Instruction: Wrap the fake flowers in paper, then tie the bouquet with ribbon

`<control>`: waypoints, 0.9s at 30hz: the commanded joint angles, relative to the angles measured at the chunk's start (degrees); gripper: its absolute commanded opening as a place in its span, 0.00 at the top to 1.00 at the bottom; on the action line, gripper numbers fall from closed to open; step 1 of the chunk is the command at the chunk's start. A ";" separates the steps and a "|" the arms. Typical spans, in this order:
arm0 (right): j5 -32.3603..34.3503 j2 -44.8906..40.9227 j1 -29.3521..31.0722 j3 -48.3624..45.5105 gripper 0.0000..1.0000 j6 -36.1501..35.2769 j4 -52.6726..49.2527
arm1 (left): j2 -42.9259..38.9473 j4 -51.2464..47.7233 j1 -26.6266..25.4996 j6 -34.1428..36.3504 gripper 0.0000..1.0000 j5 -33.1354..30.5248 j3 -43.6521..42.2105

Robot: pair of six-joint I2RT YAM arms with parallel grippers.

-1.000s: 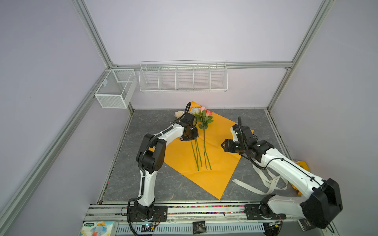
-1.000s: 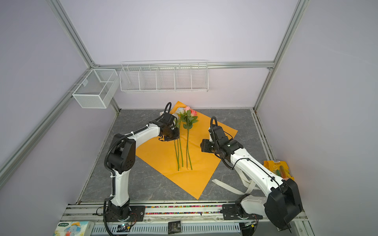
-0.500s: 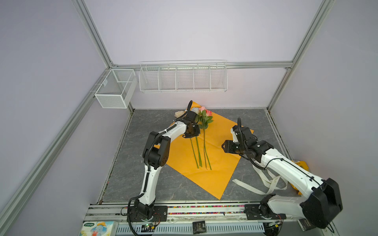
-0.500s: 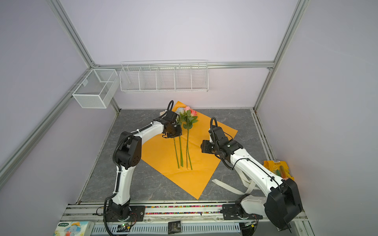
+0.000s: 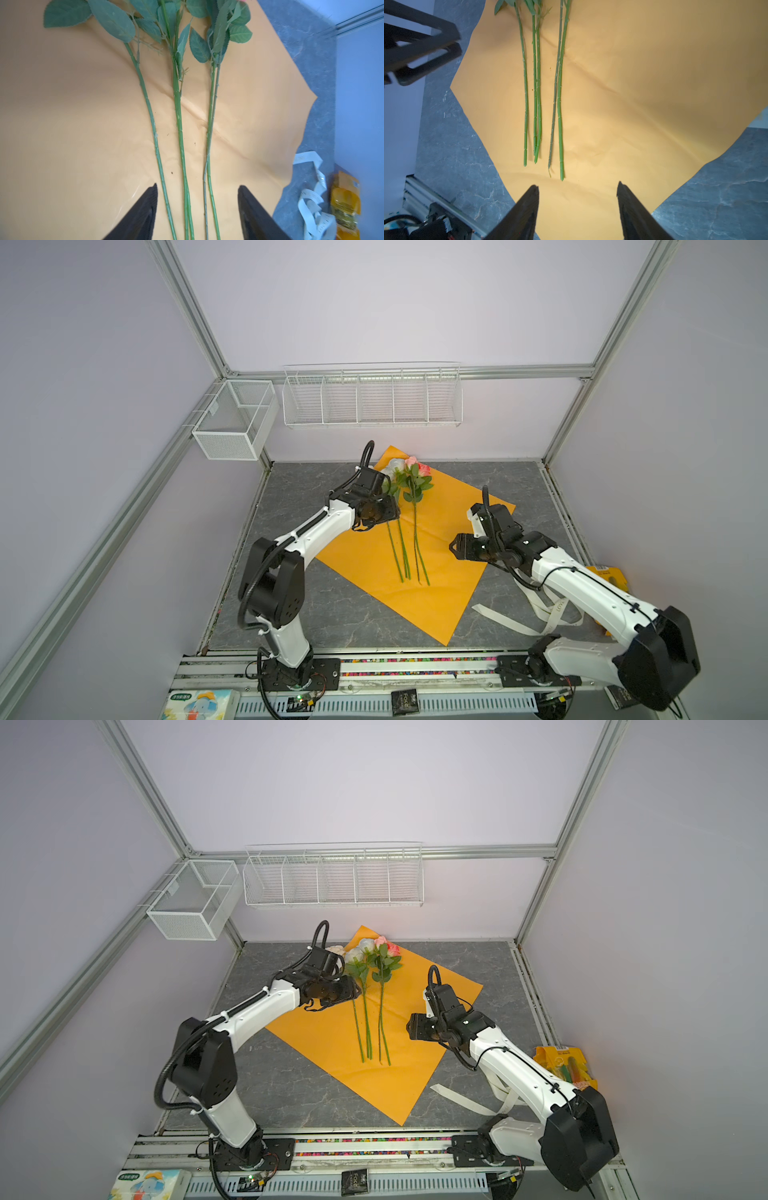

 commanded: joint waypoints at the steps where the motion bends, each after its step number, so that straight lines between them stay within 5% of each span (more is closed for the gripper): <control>1: -5.90 -1.54 1.29 -3.58 0.37 0.41 -2.28 | -3.64 4.74 -0.35 -0.97 0.42 3.28 -8.36; 6: -4.00 -5.08 7.48 -8.15 0.37 4.46 -5.84 | -10.67 10.02 -0.92 -4.82 0.45 5.29 -20.84; 12: -4.21 -16.16 11.83 -20.59 0.37 21.47 -3.12 | -16.25 12.22 -1.52 -7.97 0.48 5.21 -29.32; 19: -4.68 -29.59 16.75 -31.65 0.37 36.35 1.27 | -20.31 7.37 -1.37 -8.41 0.45 -3.35 -31.92; 27: -6.97 -25.93 19.53 -31.38 0.37 37.84 4.47 | -18.41 6.12 -0.19 -12.23 0.41 -5.78 -30.50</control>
